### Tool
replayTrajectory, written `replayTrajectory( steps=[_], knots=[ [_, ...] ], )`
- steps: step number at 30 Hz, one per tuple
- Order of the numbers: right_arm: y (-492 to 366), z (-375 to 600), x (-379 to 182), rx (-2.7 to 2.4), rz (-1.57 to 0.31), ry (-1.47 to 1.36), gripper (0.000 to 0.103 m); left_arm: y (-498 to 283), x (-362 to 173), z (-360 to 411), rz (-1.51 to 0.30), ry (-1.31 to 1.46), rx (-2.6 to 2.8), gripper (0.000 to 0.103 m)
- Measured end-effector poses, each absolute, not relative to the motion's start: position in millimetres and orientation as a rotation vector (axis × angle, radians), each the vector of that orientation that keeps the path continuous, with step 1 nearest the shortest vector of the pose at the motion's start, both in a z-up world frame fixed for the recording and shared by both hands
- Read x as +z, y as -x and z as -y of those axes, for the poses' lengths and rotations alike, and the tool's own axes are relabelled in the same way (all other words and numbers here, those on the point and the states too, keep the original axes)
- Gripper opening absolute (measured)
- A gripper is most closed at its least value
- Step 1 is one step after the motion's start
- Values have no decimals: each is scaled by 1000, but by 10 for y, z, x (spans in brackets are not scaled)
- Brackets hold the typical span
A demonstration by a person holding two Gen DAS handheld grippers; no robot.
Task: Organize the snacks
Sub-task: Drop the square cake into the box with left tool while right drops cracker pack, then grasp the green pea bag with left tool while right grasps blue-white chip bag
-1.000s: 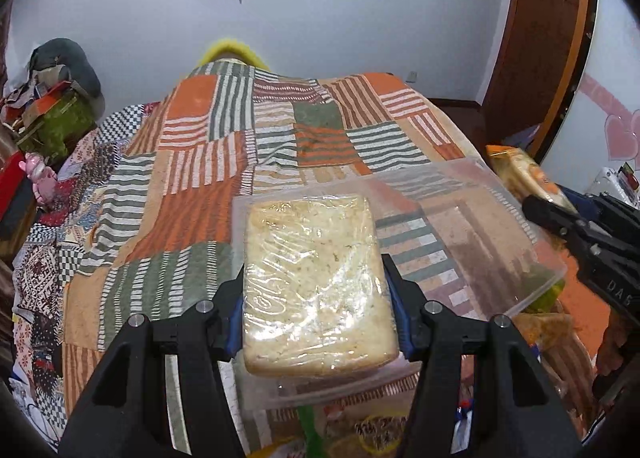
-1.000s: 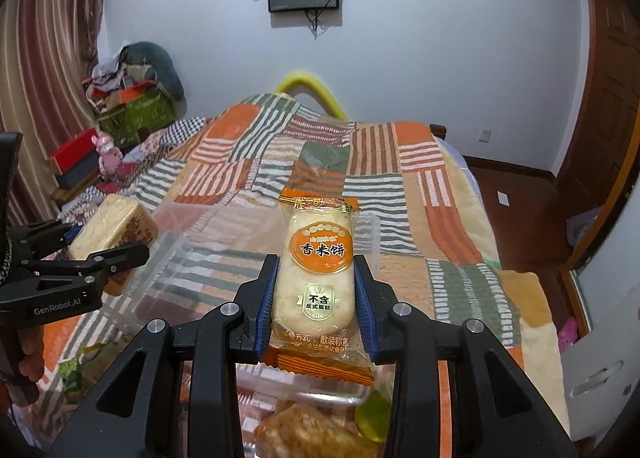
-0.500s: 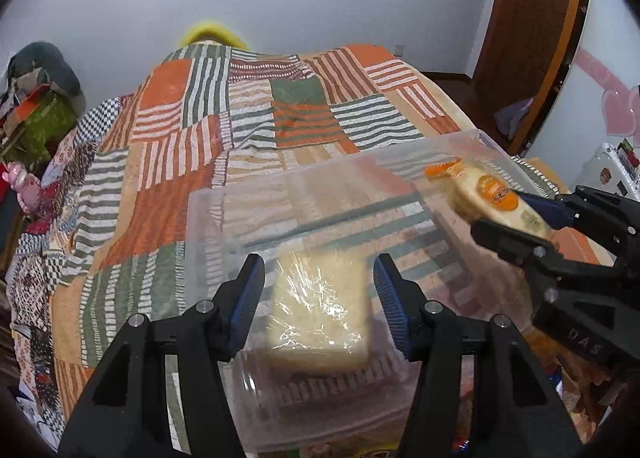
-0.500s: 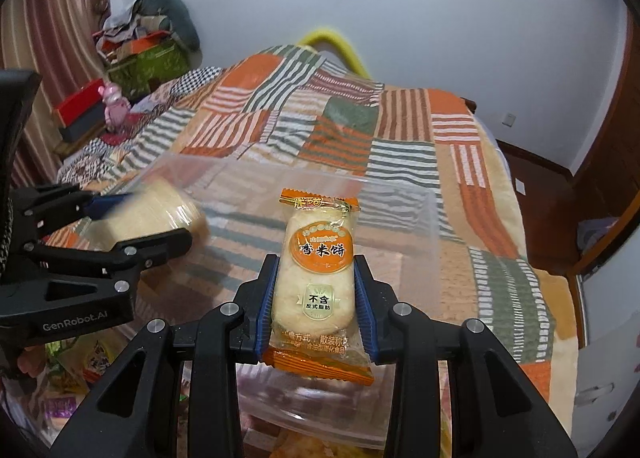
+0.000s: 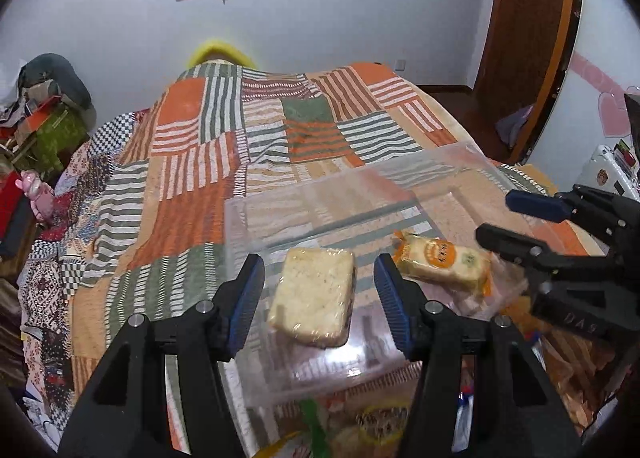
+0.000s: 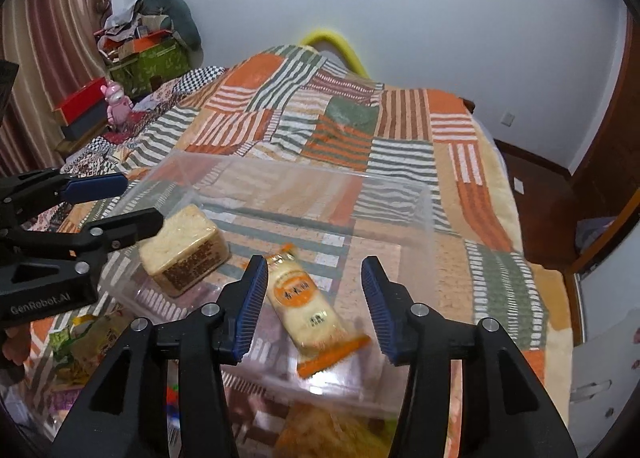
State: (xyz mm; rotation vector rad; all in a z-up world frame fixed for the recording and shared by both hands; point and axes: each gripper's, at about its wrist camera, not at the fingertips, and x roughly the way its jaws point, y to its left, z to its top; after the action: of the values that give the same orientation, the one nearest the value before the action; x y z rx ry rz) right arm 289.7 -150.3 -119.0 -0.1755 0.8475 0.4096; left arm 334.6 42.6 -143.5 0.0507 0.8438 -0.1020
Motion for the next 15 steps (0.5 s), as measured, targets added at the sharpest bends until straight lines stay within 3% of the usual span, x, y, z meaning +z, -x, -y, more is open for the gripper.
replayTrajectory(
  steps=[15],
  knots=[
    [-2312, 1673, -830, 429, -775, 106, 46, -2497, -1173, -729, -806, -46, -73, 71]
  ],
)
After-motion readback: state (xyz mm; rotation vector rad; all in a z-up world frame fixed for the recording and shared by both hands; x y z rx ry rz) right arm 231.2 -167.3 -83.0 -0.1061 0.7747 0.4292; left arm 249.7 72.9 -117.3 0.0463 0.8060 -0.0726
